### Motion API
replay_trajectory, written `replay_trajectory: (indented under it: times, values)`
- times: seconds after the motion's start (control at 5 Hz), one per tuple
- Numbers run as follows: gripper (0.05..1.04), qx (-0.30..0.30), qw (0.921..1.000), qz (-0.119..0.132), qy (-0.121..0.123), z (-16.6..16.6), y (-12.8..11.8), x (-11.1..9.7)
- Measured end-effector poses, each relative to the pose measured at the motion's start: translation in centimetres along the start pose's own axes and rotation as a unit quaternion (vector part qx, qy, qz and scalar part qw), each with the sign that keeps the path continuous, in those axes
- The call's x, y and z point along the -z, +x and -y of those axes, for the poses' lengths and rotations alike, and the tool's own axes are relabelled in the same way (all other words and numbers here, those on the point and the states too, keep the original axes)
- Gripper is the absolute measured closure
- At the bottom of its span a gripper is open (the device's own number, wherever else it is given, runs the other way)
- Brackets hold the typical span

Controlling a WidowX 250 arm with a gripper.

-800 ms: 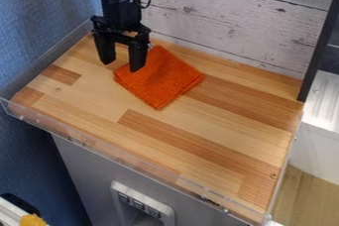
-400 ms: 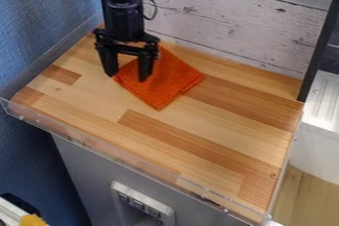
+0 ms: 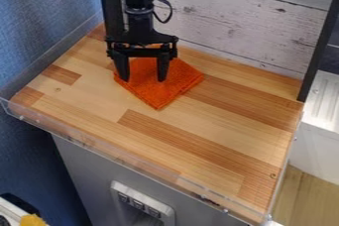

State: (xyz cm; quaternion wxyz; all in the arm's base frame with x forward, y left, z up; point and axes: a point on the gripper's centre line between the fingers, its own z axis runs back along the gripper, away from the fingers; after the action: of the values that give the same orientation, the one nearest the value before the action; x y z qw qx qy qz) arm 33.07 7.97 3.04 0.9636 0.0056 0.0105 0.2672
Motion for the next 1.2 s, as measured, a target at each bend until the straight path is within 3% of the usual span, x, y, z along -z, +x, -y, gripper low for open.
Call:
replay_trajectory:
  times: [0.2,0.6,0.8,1.0,1.2]
  values:
    - [0.085,-0.067,0.9975,0.023,-0.007,0.8,0.5,0.1]
    - [0.133,-0.169,0.9851,0.032,-0.011,1.1,0.7,0.0]
    - [0.412,-0.199,0.9789,0.042,-0.015,1.9,1.2,-0.6]
    - [0.714,-0.223,0.9743,0.029,-0.002,2.1,0.9,0.3]
    - [0.929,-0.235,0.9716,0.027,0.009,2.4,1.0,1.1]
